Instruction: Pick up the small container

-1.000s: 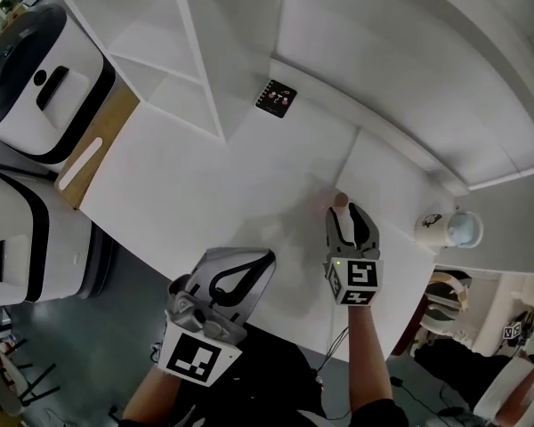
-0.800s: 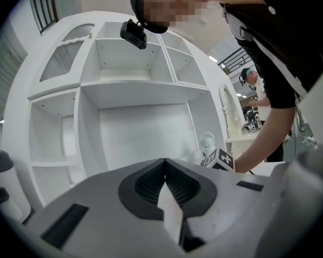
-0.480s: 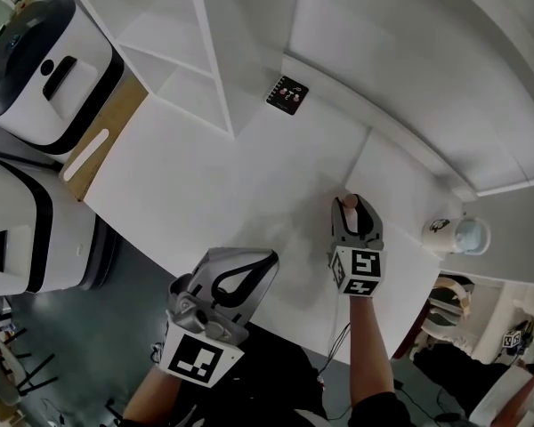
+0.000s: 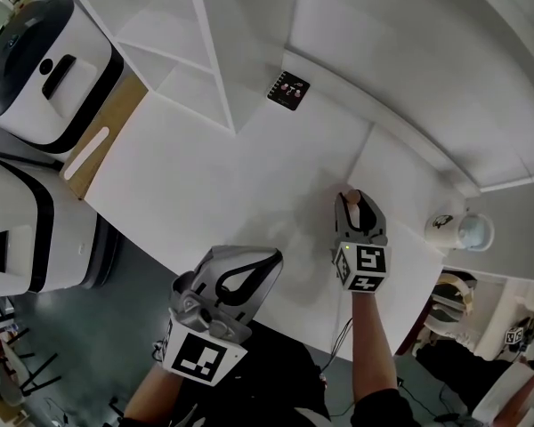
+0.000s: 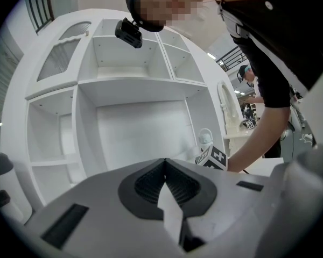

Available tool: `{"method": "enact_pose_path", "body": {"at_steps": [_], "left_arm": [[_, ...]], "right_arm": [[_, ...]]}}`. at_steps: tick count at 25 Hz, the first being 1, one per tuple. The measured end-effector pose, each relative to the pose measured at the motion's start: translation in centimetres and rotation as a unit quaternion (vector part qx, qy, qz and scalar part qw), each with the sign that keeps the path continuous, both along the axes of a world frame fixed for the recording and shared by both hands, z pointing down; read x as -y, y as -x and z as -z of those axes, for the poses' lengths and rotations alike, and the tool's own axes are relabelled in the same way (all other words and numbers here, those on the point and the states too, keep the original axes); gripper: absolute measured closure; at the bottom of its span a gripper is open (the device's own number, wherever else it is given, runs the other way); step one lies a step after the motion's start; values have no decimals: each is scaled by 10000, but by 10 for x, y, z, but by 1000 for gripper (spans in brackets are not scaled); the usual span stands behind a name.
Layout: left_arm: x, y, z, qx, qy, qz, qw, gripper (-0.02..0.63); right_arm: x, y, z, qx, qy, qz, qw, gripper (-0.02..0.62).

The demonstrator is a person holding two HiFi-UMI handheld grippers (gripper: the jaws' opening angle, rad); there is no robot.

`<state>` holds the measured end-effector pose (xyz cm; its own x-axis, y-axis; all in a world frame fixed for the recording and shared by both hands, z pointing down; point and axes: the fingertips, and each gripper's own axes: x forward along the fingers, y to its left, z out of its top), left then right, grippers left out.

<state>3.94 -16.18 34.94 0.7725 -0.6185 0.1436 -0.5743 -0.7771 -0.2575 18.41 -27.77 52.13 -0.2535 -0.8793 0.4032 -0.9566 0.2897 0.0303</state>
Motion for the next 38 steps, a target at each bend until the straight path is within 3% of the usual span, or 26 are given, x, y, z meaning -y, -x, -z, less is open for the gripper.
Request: {"method": "enact_pose_path", "body": {"at_steps": [11,19,26,34,38], "left_arm": [[2,-7,-10,87,77,-185,9998,606],[0,-23,-43,365,443,-508,9971,606],[-5,-48,-82,737,688,-985,9900,525],[-2,-70,-117,871,981,-1217,9839,325],[-3,-77,-126,999,990,-1309,9814,285]], "right_arm": [[-12,14,6,-118,105,279,9995,448],[-24,24,29,77,-27,392,9992,448],[-41,29,52,203,-116,428,9988,448],[-64,28,73,390,-125,359,9985,448],[-73,30,87,362,-212,402,9983,448]]}}
